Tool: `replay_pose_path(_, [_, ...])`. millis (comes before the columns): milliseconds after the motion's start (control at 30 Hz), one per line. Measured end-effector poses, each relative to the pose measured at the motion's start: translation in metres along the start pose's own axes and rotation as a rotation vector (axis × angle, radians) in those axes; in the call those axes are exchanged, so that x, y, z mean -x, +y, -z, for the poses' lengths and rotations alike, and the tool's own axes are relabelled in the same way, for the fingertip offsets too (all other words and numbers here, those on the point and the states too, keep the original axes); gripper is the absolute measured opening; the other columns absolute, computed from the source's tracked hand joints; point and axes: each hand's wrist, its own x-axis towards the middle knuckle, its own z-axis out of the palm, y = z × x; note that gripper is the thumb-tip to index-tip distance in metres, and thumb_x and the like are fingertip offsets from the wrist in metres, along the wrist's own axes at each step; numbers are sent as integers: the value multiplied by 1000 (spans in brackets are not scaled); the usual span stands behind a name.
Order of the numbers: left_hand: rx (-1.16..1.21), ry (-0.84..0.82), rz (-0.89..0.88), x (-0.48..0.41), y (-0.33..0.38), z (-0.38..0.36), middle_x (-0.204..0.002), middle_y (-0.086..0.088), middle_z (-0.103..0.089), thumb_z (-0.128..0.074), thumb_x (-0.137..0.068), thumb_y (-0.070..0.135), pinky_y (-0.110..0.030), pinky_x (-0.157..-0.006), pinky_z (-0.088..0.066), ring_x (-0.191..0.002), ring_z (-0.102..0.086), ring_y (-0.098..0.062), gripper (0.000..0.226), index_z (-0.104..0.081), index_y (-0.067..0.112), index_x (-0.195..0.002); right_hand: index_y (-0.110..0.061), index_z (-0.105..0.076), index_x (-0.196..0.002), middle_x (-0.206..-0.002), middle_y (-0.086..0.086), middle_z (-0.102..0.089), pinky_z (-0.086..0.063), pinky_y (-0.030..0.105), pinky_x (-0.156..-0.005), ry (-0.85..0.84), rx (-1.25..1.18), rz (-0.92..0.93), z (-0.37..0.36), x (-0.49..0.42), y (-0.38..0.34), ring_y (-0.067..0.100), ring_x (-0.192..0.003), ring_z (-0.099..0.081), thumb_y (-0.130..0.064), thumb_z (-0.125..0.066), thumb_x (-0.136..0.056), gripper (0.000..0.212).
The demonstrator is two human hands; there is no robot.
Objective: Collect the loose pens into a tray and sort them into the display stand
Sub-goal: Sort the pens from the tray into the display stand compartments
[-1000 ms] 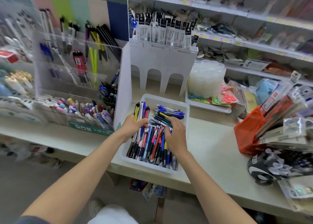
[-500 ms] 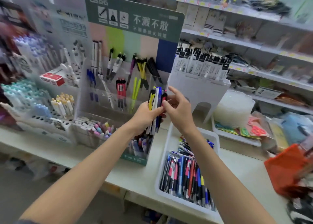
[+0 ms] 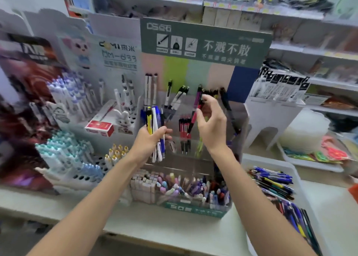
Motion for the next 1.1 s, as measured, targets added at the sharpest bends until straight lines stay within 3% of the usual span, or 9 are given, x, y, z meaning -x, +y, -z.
replay_pose_path(100, [4,-63,-7,-4,-1,8,-102,-7,-75,-54,-101,15,-21,-66,-56,-80,-73,-13,29,-56,-3,-123,-5,-57,-129,-125,9,-63,-38,15,-106,-128,123,26,-17,17,7,17,-119,-57,-6,-66,-91,40])
replay_pose_path(200, [1,-116,-10,-6,-4,13,-101,-7,-75,-54,-101,18,-25,-71,-58,-85,-74,-16,31,-55,-2,-125,-7,-62,-125,-114,9,-65,-50,33,-97,-230,202,35,-26,31,10,19,-107,-60,-5,-67,-90,35])
replay_pose_path(367, [14,-145,20,-9,-3,13,-90,-12,-76,-56,-100,20,-26,-70,-59,-84,-75,-19,23,-58,3,-115,-6,-60,-129,-109,6,-66,-48,19,-87,-128,163,16,-23,25,-5,11,-97,-59,-5,-62,-93,36])
replay_pose_path(467, [69,-180,18,-9,-1,7,-94,-16,-76,-59,-98,18,-39,-74,-61,-90,-74,-28,21,-63,2,-111,-13,-61,-129,-104,0,-68,-53,19,-81,-293,-92,-219,-25,15,-22,6,-92,-63,-20,-66,-92,37])
replay_pose_path(533, [114,-191,18,-9,0,2,-95,-18,-74,-60,-97,18,-44,-74,-61,-89,-73,-32,25,-64,1,-115,-16,-64,-126,-107,-2,-69,-58,30,-80,-386,-183,-337,-30,14,-28,8,-96,-66,-29,-69,-89,39])
replay_pose_path(633, [92,-179,21,-10,1,0,-97,-22,-73,-62,-97,19,-49,-78,-60,-88,-71,-38,25,-64,1,-114,-14,-67,-108,-96,0,-71,-57,28,-78,-235,-284,-411,-26,5,-35,8,-86,-67,-16,-72,-87,21])
replay_pose_path(733, [42,-137,22,-10,-1,6,-92,-14,-72,-62,-97,15,-36,-73,-61,-79,-72,-22,18,-64,0,-108,-18,-60,-93,-88,5,-65,-56,32,-76,-12,-436,-456,-14,-15,-38,16,-81,-65,-10,-72,-87,16])
replay_pose_path(900, [142,-39,-20,-16,11,15,-81,-8,-72,-59,-99,13,-23,-61,-57,-72,-71,-13,15,-62,-2,-101,-19,-56,-91,-91,19,-65,-58,47,-80,-91,-417,-370,-1,-22,-37,32,-85,-66,-5,-76,-83,26])
replay_pose_path(1100, [109,-29,-66,-26,29,11,-81,-3,-75,-61,-98,19,-26,-61,-58,-85,-73,-22,23,-60,1,-112,-23,-56,-80,-86,7,-68,-55,57,-87,64,-600,-440,4,-14,-32,30,-88,-69,-11,-77,-81,24])
